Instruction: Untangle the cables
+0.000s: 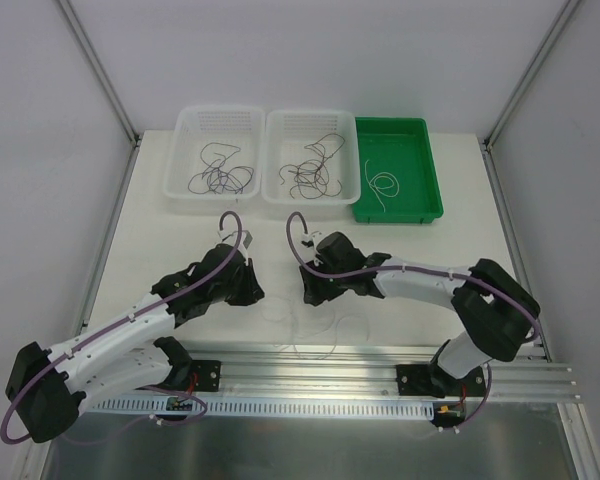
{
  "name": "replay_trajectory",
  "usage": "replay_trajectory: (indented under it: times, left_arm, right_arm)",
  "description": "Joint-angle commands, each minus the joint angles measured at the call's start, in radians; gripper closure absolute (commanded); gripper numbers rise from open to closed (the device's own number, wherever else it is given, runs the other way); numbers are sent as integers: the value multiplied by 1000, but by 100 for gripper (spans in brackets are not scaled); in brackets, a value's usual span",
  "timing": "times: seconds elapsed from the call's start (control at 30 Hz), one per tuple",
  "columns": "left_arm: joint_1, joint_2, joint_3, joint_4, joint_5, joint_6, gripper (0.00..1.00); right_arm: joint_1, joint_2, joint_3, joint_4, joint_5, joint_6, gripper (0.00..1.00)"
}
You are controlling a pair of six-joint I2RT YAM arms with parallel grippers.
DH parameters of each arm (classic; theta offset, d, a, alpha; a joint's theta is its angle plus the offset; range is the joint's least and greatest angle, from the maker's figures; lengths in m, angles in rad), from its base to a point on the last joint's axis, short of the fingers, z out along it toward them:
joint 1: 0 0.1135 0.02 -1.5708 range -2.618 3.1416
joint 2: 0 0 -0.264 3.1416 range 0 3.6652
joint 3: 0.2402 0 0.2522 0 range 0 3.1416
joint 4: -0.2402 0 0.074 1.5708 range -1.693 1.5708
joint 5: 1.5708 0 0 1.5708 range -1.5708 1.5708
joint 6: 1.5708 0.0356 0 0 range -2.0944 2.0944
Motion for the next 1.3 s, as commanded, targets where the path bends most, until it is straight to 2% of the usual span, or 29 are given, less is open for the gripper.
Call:
replay_trajectory:
  times: [0.0, 0.07, 0.1, 0.2, 0.23, 0.33, 0.37, 0.5, 0.57, 0.67, 0.8, 0.97, 1.1, 1.27]
  left_arm:
    - [-8, -18, -7, 23, -16, -11, 100]
    - [-8, -20, -9, 23, -31, -8, 100]
    - [-8, -26, -10, 23, -45, -6, 100]
    - [-7, -43, -16, 14, -105, -2, 100]
    - [3, -49, -18, -3, -122, -6, 100]
    - [61, -81, -30, -37, -172, -23, 100]
    - [81, -90, -35, -42, -183, -23, 100]
    - [205, -159, -50, -74, -192, 0, 100]
    - [259, -183, -59, -101, -220, 10, 100]
    - [293, -213, -61, -127, -283, -11, 100]
    - [328, -209, -56, -134, -323, -28, 100]
    - [343, -196, -1, -140, -324, -11, 100]
    - [363, -193, 72, -195, -370, 21, 100]
    - [409, -134, 215, -319, -462, 122, 100]
  right_arm:
    - [13, 62, 59, 114, -74, 1, 48]
    - [13, 74, 60, 122, -80, -2, 55]
    - [11, 76, 56, 118, -74, 0, 68]
    - [1, 44, 54, 38, 3, 3, 97]
    - [-2, -8, 54, 4, 65, -9, 99]
    - [-37, -114, 57, -155, 239, -35, 99]
    - [-57, -198, 56, -242, 271, -37, 99]
    - [-238, -431, 60, -441, 417, -46, 99]
    - [-298, -572, 83, -545, 458, -52, 99]
    - [-425, -691, 135, -649, 500, -55, 99]
    - [-580, -852, 204, -709, 498, -61, 99]
    - [-619, -868, 282, -742, 459, -78, 99]
    - [-628, -864, 336, -752, 526, -98, 99]
    - [-648, -838, 512, -806, 575, -129, 99]
